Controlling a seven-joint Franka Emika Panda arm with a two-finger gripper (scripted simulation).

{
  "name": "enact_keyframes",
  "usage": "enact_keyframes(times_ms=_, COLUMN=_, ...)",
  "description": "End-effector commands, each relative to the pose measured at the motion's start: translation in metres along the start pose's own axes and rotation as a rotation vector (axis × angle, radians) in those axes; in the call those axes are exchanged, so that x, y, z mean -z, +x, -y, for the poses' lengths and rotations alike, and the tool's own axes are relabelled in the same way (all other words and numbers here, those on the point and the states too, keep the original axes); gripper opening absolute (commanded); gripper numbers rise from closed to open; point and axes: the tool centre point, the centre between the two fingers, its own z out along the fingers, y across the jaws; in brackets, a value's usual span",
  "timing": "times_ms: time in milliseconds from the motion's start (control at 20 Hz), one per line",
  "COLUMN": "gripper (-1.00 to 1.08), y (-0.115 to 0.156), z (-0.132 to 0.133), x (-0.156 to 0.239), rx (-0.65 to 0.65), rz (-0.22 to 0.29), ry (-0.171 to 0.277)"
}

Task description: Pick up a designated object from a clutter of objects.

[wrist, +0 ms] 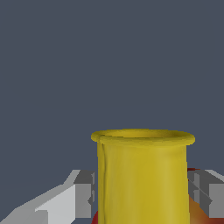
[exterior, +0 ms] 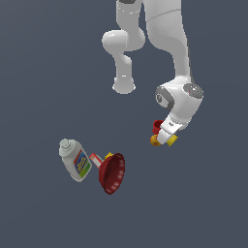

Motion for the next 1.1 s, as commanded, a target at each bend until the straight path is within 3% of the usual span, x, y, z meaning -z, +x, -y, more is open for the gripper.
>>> enact_keyframes(times_ms=0, gripper=-1.0, y=0.001, z=-0.002, x=0.007, rx=0.0, rz=-0.002, ry=-0.001)
enact_keyframes(times_ms=450, gripper=-1.0, y=0.005, z=-0.016, x=0.06, rx=0.001, rz=0.0, ry=0.001)
enact_keyframes(times_ms=1050, gripper=-1.0, y=0.015, z=-0.047, x=0.179, rx=0.002, rz=0.002, ry=0.005)
